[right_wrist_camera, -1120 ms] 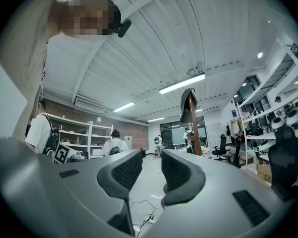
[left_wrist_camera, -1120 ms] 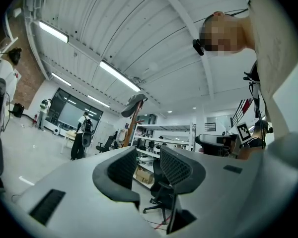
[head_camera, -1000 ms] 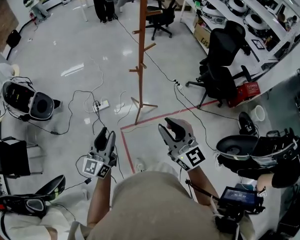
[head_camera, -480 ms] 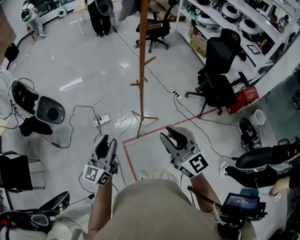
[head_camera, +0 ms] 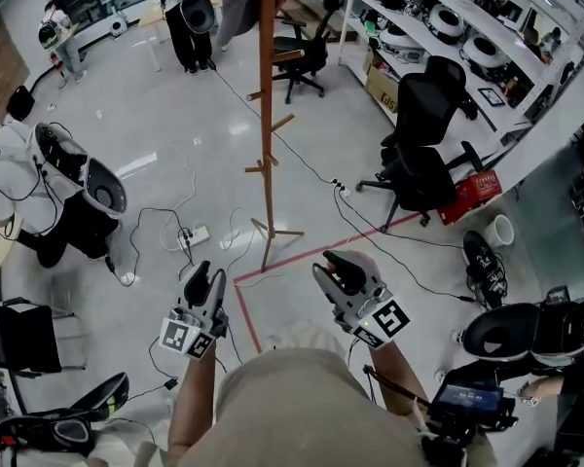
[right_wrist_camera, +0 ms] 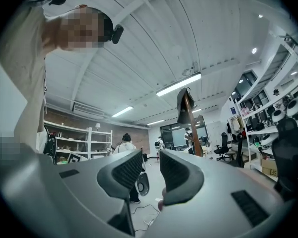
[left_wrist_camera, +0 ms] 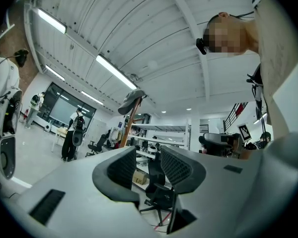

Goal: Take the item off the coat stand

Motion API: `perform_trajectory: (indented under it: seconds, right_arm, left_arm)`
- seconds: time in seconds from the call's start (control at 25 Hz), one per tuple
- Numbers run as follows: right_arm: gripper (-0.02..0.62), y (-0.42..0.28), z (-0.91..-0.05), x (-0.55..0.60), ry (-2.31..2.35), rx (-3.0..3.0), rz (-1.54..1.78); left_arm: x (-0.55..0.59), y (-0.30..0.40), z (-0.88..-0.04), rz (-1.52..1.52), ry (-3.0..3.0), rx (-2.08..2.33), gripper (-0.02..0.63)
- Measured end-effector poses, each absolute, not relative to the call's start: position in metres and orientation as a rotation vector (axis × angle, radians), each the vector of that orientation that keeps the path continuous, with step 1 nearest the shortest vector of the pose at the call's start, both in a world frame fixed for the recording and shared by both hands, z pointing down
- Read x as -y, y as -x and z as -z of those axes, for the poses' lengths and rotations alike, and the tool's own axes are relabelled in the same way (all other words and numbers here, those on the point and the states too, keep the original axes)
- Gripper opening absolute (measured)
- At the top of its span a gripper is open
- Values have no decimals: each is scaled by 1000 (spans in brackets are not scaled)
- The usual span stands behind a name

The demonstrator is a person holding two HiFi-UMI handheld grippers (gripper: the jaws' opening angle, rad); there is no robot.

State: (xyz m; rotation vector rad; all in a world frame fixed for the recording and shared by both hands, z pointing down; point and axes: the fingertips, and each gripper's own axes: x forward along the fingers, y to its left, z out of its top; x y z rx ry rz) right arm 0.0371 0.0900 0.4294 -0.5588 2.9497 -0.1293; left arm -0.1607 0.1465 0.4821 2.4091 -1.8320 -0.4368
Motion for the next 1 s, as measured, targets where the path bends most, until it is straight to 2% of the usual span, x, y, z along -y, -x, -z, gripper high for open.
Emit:
perform_trajectory:
  seconds: [0.48, 0.76, 1.0]
  right_arm:
    - [114, -73, -417, -33, 509, -2957, 112]
    - [112, -94, -409, -14, 429, -2851, 233]
    - [78, -106, -436, 3, 453, -2851, 310]
  left_arm:
    - [-101, 125, -466, 415, -2378, 1918, 147]
    - [-97, 108, -463, 362, -2324, 1967, 147]
    - [-100, 98, -482, 268, -2260, 1982, 147]
